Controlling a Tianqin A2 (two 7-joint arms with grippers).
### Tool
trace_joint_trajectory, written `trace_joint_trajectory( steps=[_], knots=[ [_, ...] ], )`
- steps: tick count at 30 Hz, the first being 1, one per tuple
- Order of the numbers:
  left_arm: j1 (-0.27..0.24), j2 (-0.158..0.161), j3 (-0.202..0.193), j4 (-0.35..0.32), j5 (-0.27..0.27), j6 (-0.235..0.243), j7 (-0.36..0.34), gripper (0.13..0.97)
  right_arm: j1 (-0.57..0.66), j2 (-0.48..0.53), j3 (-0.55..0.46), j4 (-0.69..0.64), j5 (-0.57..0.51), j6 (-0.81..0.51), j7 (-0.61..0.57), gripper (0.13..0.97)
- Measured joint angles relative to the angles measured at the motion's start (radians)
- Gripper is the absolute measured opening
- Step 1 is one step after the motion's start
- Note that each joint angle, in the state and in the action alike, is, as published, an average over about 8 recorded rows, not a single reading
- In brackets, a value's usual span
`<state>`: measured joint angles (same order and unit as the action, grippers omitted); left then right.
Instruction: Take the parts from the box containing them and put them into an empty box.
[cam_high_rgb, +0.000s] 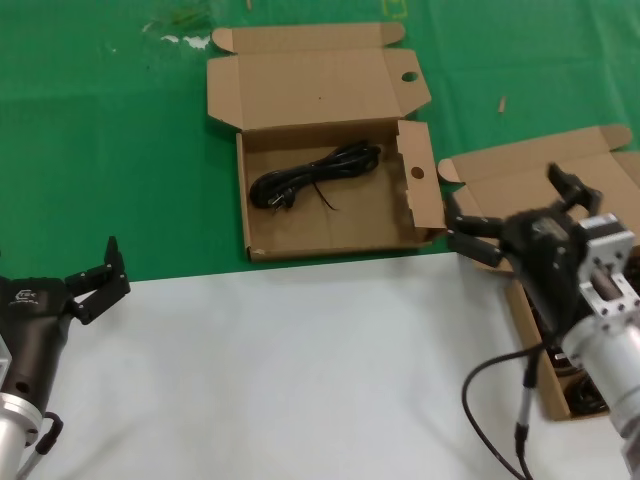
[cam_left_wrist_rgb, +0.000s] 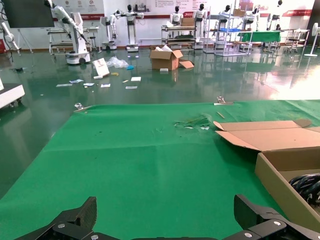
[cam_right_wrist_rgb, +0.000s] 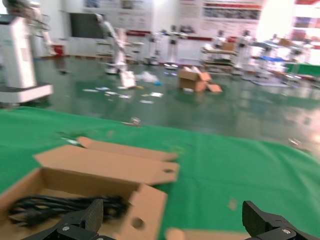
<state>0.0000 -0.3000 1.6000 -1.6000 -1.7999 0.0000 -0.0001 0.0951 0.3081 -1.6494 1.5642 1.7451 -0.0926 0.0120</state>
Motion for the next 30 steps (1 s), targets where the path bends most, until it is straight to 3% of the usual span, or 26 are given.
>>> trace_joint_trajectory(
  steps=[7,30],
  knots=[
    [0.000,0.000,0.000,0.000,0.000,0.000,0.000,0.966,-0.055,-0.005,0.029,0.021,0.032,0.054,-0.007,0.966],
    [0.000,0.000,0.000,0.000,0.000,0.000,0.000,0.966,-0.058,-0.005,0.030,0.022,0.033,0.056,-0.007,0.966]
  ],
)
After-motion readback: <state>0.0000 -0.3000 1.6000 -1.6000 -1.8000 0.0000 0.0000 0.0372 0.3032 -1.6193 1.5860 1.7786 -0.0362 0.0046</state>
